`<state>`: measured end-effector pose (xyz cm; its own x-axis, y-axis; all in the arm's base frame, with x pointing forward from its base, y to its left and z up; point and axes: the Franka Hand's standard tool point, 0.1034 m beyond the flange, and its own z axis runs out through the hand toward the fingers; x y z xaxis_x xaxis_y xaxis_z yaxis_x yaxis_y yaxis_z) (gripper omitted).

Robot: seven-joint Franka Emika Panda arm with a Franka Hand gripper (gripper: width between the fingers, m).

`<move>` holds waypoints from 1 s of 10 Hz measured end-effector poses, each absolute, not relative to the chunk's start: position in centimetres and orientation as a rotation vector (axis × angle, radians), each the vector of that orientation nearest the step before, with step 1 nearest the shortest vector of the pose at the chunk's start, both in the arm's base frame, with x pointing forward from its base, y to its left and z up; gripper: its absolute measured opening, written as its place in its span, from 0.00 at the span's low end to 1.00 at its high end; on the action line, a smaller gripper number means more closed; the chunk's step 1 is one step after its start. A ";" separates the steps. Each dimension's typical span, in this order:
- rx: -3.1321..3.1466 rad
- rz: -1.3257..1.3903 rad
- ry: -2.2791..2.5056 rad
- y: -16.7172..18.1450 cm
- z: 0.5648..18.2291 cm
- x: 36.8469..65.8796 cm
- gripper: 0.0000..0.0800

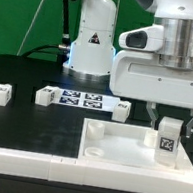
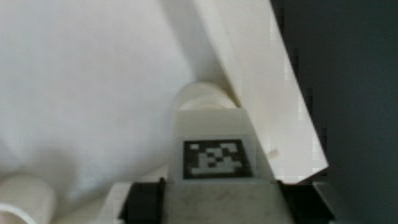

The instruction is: Assemble one leg

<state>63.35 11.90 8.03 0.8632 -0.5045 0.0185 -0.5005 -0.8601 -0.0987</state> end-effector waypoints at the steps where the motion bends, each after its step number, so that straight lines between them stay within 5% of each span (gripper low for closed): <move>1: -2.899 -0.073 0.953 12.0 8.0 63.5 0.37; 9: -2.449 0.003 1.796 12.6 7.9 63.3 0.37; 10: -2.499 -0.001 1.726 12.6 7.9 63.3 0.47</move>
Offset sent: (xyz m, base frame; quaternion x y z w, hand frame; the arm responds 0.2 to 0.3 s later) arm 0.0094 -0.0002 -0.0096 -0.0215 -0.0026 0.2800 0.9597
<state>63.29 12.55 7.88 0.3558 -0.9327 -0.0587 -0.9326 -0.3503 -0.0864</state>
